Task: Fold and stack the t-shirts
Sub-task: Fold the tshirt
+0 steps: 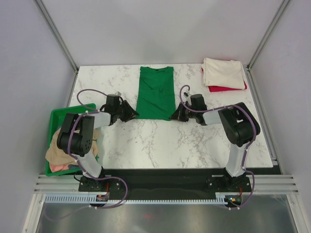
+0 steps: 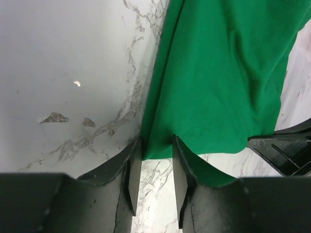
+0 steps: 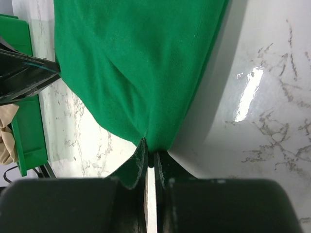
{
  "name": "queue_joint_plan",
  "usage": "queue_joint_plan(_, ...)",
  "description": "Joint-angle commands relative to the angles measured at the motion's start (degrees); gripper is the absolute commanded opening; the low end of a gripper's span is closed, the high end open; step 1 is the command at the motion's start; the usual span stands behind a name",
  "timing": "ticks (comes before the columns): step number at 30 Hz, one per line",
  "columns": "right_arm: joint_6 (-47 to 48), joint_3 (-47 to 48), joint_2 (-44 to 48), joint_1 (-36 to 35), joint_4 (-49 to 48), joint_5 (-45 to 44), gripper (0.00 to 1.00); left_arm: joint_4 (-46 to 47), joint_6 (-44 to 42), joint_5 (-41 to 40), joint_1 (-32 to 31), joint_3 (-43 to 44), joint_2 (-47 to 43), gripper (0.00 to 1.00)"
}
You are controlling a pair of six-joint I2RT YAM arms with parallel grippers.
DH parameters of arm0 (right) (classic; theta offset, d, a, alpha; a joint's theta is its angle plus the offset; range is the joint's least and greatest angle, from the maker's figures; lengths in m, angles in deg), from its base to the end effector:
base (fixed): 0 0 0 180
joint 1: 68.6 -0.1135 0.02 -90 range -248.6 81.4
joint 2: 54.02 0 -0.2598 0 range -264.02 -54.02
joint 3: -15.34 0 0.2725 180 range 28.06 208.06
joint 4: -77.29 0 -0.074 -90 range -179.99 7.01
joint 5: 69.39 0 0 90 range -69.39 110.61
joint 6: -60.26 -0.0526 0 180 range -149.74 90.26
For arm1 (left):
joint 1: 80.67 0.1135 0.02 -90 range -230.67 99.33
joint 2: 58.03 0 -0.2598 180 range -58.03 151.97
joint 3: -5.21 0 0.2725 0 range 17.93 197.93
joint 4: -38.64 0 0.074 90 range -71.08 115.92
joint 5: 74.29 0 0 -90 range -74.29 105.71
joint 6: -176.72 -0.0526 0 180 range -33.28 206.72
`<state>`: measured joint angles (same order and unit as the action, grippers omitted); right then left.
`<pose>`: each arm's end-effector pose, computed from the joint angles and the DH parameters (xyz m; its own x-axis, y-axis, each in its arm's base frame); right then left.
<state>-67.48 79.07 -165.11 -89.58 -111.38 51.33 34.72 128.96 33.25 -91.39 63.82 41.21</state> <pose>0.3556 0.1651 0.0809 -0.8778 0.2269 -0.4218 -0.1806 0.6589 0.7303 0.3478 -0.0820 0.1054 -0.7714 -0.5063 -0.3855 -0.1758 0.7517 -0.6356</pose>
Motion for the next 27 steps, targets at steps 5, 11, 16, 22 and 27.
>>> queue_joint_plan(5, 2.1, -1.4, 0.6, 0.1, 0.2, 1.4, 0.0, 2.5, 0.7, 1.4, -1.3, -1.2, 0.2, 0.09)
queue_joint_plan(11, 4.6, -5.6, 6.0, 0.1, 5.3, 1.3, 0.0, -2.5, -0.1, -1.0, -3.9, -4.5, -8.3, 0.02)
queue_joint_plan(16, 8.5, -9.2, 17.3, -0.9, 17.9, -1.6, 0.0, -11.9, 1.8, -4.6, -9.8, -9.8, -21.9, 0.02)
queue_joint_plan(22, 9.1, -14.3, 36.5, -3.1, 35.1, -7.1, 0.0, -26.2, 5.3, -10.8, -20.9, -11.2, -35.6, 0.02)
queue_joint_plan(27, 6.3, -14.1, 52.5, -5.7, 47.7, -10.1, 0.0, -37.3, 7.9, -13.9, -26.5, -7.8, -46.3, 0.02)
